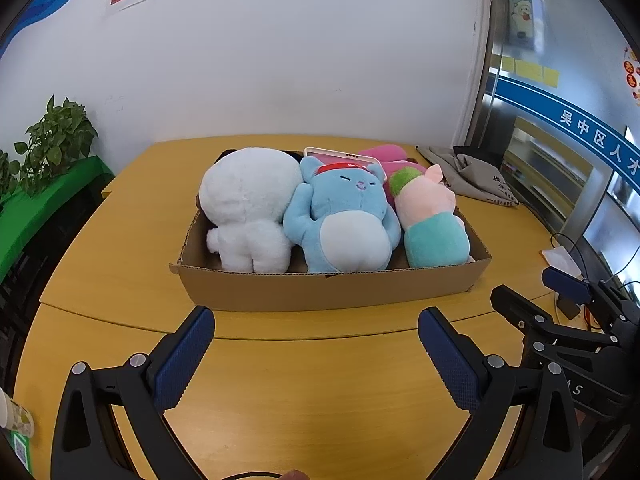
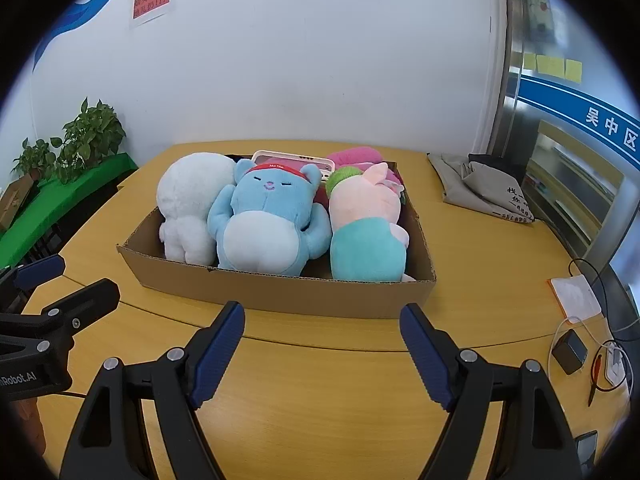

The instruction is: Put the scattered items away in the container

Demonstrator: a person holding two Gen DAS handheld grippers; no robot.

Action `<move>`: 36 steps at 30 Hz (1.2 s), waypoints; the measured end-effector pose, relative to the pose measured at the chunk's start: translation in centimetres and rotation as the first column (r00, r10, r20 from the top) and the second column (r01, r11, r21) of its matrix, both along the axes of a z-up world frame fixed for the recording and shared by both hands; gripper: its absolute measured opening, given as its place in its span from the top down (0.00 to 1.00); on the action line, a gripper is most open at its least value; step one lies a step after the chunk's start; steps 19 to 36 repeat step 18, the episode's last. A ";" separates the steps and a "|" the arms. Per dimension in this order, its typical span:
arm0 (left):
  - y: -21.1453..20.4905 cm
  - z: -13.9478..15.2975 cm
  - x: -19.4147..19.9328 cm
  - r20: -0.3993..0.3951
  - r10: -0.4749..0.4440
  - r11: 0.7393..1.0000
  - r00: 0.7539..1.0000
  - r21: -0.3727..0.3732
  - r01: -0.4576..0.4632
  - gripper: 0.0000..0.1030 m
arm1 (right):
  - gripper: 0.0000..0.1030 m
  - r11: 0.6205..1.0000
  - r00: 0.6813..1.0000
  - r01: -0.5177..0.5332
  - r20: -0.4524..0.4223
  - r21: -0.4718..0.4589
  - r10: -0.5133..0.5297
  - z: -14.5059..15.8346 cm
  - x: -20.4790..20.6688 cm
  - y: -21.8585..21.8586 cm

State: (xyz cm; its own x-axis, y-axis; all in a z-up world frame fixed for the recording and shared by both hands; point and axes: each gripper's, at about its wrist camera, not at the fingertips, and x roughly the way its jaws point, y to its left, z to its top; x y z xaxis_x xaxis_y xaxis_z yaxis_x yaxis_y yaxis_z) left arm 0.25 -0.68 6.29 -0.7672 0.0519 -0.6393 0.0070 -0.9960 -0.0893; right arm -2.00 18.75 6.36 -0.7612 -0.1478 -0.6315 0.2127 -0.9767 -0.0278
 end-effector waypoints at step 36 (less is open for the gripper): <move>1.1 -1.1 -0.2 0.027 -0.004 1.000 1.000 -0.017 0.004 0.00 | 0.22 1.000 1.000 0.004 0.023 0.005 -0.004 -0.9 -0.5 -0.1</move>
